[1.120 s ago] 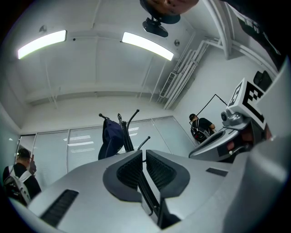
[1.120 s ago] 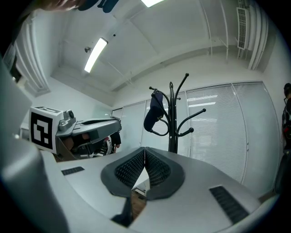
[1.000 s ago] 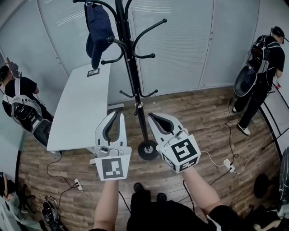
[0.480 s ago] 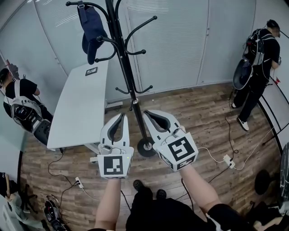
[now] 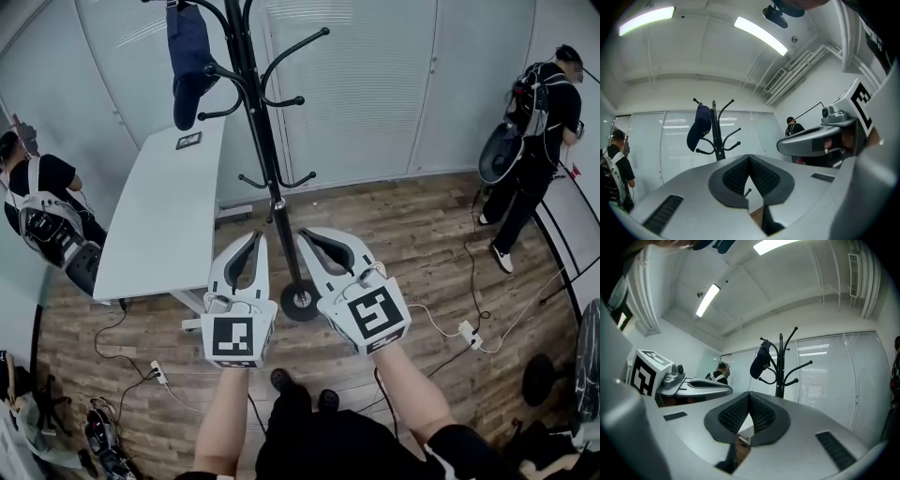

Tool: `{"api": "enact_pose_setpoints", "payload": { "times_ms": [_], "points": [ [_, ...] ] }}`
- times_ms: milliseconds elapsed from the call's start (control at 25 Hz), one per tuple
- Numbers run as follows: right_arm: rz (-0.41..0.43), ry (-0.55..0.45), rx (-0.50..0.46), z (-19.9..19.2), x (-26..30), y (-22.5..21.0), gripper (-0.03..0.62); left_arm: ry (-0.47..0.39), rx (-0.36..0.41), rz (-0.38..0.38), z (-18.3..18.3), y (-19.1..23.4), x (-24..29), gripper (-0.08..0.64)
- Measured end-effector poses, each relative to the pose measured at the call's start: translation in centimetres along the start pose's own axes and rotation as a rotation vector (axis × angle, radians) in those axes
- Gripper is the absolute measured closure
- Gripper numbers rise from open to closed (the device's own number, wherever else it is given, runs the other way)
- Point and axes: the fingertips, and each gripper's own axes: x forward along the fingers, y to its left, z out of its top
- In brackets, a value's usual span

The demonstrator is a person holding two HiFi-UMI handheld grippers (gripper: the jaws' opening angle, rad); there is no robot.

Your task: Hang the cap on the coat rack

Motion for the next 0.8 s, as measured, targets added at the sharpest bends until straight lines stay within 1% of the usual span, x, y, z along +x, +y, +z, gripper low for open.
{"api": "enact_pose_setpoints", "payload": {
  "times_ms": [240, 360, 440, 600, 680, 800],
  "points": [
    [0.006, 0.014, -0.025, -0.34, -0.03, 0.31, 0.563, 0.001, -0.002, 0.001, -0.14, 0.3, -0.27, 0.545],
    [0.004, -0.006, -0.02, 0.13, -0.23, 0.31, 0.563, 0.0, -0.003, 0.004, 0.05, 0.16, -0.32, 0.545],
    [-0.001, -0.001, -0.014, 0.19, -0.47, 0.26, 0.563, -0.001, -0.003, 0.006, 0.13, 0.07, -0.36, 0.545],
    [-0.001, -0.008, -0.035, 0.24, -0.56, 0.27, 0.563, -0.002, -0.006, 0.002, 0.11, 0.03, -0.42, 0.545],
    [-0.001, -0.018, -0.029, 0.54, -0.39, 0.35, 0.563, -0.002, -0.004, 0.0, 0.08, 0.09, -0.36, 0.545],
    [-0.004, -0.002, -0.015, 0.5, -0.34, 0.33, 0.563, -0.003, -0.003, -0.003, 0.07, 0.11, -0.18, 0.545]
  ]
}}
